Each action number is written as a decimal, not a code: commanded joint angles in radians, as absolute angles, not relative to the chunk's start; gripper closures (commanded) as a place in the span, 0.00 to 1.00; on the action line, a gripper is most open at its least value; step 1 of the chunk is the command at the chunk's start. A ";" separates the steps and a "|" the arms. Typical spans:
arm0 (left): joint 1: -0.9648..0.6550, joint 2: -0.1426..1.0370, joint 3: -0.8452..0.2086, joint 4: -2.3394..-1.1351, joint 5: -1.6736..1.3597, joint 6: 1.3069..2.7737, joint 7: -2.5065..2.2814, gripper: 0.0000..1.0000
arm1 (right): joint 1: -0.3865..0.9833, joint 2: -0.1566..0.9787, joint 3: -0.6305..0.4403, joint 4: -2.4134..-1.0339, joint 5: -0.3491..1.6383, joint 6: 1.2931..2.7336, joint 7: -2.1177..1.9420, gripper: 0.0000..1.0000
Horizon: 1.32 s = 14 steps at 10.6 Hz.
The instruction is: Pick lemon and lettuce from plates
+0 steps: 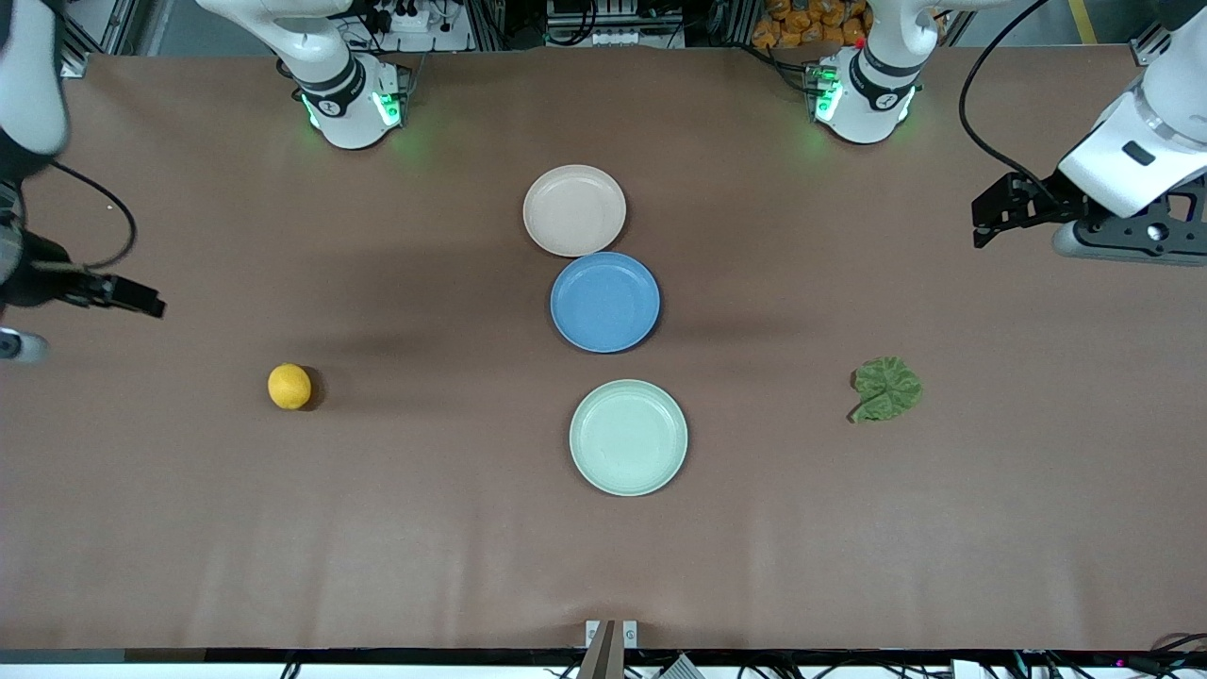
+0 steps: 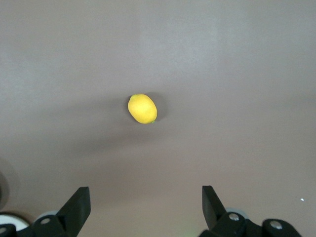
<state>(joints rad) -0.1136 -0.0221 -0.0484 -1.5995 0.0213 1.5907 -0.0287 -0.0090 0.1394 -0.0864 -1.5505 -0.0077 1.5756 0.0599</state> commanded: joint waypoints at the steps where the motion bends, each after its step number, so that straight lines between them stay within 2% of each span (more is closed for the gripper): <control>1: -0.113 0.002 -0.052 -1.563 0.020 1.566 -0.029 0.00 | 0.005 0.091 -0.097 -1.491 -0.025 1.502 0.054 0.00; 7: -0.101 -0.002 -0.054 -1.563 0.018 1.566 -0.066 0.00 | 0.014 -0.018 -0.092 -1.483 -0.012 1.494 0.058 0.00; 14: -0.101 -0.002 -0.051 -1.562 0.018 1.566 -0.060 0.00 | 0.015 -0.023 -0.089 -1.494 -0.009 1.491 0.061 0.00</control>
<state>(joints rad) -0.1044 -0.0106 -0.0483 -1.5896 0.0213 1.5897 -0.0487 0.0088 -0.0102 -0.0862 -1.4803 -0.0085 1.4917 0.0600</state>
